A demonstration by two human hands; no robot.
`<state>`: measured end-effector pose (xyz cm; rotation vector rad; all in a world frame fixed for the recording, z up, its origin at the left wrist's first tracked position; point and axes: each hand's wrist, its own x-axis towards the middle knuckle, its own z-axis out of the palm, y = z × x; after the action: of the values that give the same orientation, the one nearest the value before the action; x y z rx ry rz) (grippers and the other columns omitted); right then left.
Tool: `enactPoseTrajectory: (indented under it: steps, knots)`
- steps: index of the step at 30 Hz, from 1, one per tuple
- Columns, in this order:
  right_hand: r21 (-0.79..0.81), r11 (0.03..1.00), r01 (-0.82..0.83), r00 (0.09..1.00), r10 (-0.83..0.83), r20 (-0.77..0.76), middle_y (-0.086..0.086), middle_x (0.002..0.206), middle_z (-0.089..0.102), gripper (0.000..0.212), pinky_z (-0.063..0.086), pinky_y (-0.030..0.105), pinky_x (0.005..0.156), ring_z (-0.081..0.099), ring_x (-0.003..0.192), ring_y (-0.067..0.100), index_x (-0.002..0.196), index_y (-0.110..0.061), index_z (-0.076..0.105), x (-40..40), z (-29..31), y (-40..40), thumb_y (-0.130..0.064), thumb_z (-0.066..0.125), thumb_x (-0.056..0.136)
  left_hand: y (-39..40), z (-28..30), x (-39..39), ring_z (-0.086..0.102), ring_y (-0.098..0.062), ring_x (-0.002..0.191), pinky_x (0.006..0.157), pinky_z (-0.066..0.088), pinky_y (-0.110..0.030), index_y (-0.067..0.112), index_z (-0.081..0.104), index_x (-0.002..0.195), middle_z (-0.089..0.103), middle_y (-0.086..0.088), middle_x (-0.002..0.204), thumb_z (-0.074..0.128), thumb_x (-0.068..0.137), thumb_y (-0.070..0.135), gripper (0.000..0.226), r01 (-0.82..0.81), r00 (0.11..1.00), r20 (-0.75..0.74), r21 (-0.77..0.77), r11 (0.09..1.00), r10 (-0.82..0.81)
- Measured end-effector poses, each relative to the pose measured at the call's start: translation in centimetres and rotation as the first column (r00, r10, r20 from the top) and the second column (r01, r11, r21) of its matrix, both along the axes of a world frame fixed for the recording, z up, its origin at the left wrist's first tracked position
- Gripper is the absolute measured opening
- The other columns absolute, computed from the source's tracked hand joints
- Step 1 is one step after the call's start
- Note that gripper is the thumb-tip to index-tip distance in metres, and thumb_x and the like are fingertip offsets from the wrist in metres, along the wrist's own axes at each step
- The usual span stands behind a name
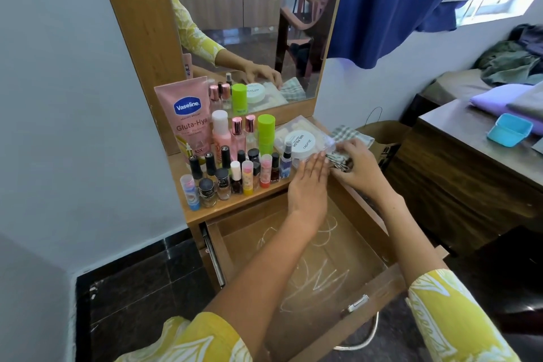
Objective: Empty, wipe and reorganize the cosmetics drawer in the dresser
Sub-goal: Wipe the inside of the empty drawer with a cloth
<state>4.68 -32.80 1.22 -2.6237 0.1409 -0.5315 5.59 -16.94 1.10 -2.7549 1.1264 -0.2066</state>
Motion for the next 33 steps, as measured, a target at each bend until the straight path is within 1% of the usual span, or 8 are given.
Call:
enactPoseTrajectory:
  steps: [3, 5, 10, 16, 21, 25, 28, 33]
  knots:
    - [-0.002, 1.000, 0.025, 0.999, -0.025, 0.029, 0.014, 0.132, 0.056, 0.047, 0.037, 0.038, 0.109, 0.049, 0.127, 0.025, 0.122, -0.002, 0.060, -0.6, -0.5, 0.4, -0.014, 0.074, 0.079, 0.1, 0.3, -0.1, -0.017, -0.023, 0.143, 0.115, -0.010, -0.039, 0.003, -0.014, 0.146, -0.018, -0.012, 0.156, 0.028, 0.099, 0.023, 0.066, -0.001, 1.000, -0.020, -0.011, 1.000, 0.001]
    - [-0.024, 0.998, 0.057, 0.996, -0.055, 0.072, 0.011, 0.130, 0.059, 0.043, 0.037, 0.039, 0.111, 0.050, 0.128, 0.023, 0.123, -0.004, 0.061, -1.0, -0.5, 1.0, -0.009, 0.070, 0.081, 0.0, 0.5, 0.0, -0.016, -0.023, 0.144, 0.116, -0.009, -0.039, 0.002, -0.013, 0.146, -0.017, -0.013, 0.156, 0.029, 0.099, 0.023, 0.066, -0.001, 1.000, -0.029, -0.010, 1.000, 0.001]
    - [-0.111, 0.988, 0.110, 0.984, -0.093, 0.150, 0.008, 0.107, 0.072, 0.027, 0.051, 0.035, 0.086, 0.068, 0.097, 0.025, 0.112, -0.008, 0.068, -3.2, 0.2, 2.6, -0.010, 0.067, 0.085, 0.5, 1.2, 0.6, -0.013, -0.023, 0.144, 0.117, -0.008, -0.038, 0.000, -0.012, 0.146, -0.014, -0.013, 0.157, 0.025, 0.099, 0.018, 0.063, -0.003, 0.998, -0.058, -0.012, 1.000, 0.002]
    - [0.038, 0.994, 0.102, 0.963, -0.108, 0.246, 0.006, 0.103, 0.073, 0.028, 0.056, 0.034, 0.080, 0.069, 0.089, 0.018, 0.114, -0.010, 0.068, -7.5, -0.4, 4.4, -0.009, 0.068, 0.085, 2.7, 1.1, -0.1, -0.014, -0.023, 0.144, 0.113, -0.014, -0.037, 0.000, -0.013, 0.145, -0.014, -0.014, 0.156, 0.030, 0.099, 0.018, 0.066, 0.049, 0.999, -0.017, -0.014, 0.999, -0.049]
    - [0.112, 0.990, 0.082, 0.959, -0.109, 0.263, 0.000, 0.102, 0.072, 0.030, 0.051, 0.020, 0.077, 0.065, 0.089, 0.006, 0.113, -0.010, 0.068, -9.1, -1.3, 5.5, -0.010, 0.070, 0.083, 4.9, 0.3, -1.5, -0.012, -0.021, 0.145, 0.112, -0.016, -0.035, 0.002, -0.010, 0.147, -0.013, -0.013, 0.156, 0.033, 0.097, 0.018, 0.068, 0.110, 0.994, 0.014, -0.114, 0.987, -0.109]
    - [0.143, 0.984, 0.102, 0.964, -0.133, 0.229, -0.007, 0.099, 0.070, 0.028, 0.050, 0.016, 0.074, 0.065, 0.084, 0.004, 0.112, -0.014, 0.068, -9.4, -1.8, 6.2, -0.010, 0.069, 0.084, 6.3, -0.3, -1.0, -0.013, -0.020, 0.144, 0.112, -0.016, -0.034, 0.004, -0.010, 0.147, -0.014, -0.012, 0.156, 0.032, 0.097, 0.017, 0.067, 0.147, 0.989, 0.012, -0.072, 0.987, -0.147]
    - [0.157, 0.982, 0.101, 0.971, -0.132, 0.201, -0.003, 0.102, 0.072, 0.028, 0.054, 0.023, 0.075, 0.067, 0.086, 0.006, 0.114, -0.014, 0.067, -9.4, -2.1, 6.6, -0.013, 0.068, 0.086, 7.1, -0.3, -0.9, -0.012, -0.019, 0.145, 0.113, -0.014, -0.034, 0.005, -0.009, 0.148, -0.014, -0.011, 0.156, 0.031, 0.097, 0.016, 0.066, 0.152, 0.988, -0.009, -0.086, 0.985, -0.153]
    - [0.158, 0.986, 0.050, 0.979, -0.079, 0.186, -0.005, 0.102, 0.071, 0.028, 0.052, 0.020, 0.076, 0.066, 0.086, 0.007, 0.112, -0.015, 0.069, -9.1, -2.0, 8.1, -0.012, 0.068, 0.085, 10.4, -1.1, -2.8, -0.006, -0.014, 0.145, 0.112, -0.014, -0.033, 0.010, 0.000, 0.150, -0.006, -0.005, 0.158, 0.032, 0.100, 0.019, 0.060, 0.131, 0.978, -0.134, -0.192, 0.973, -0.158]
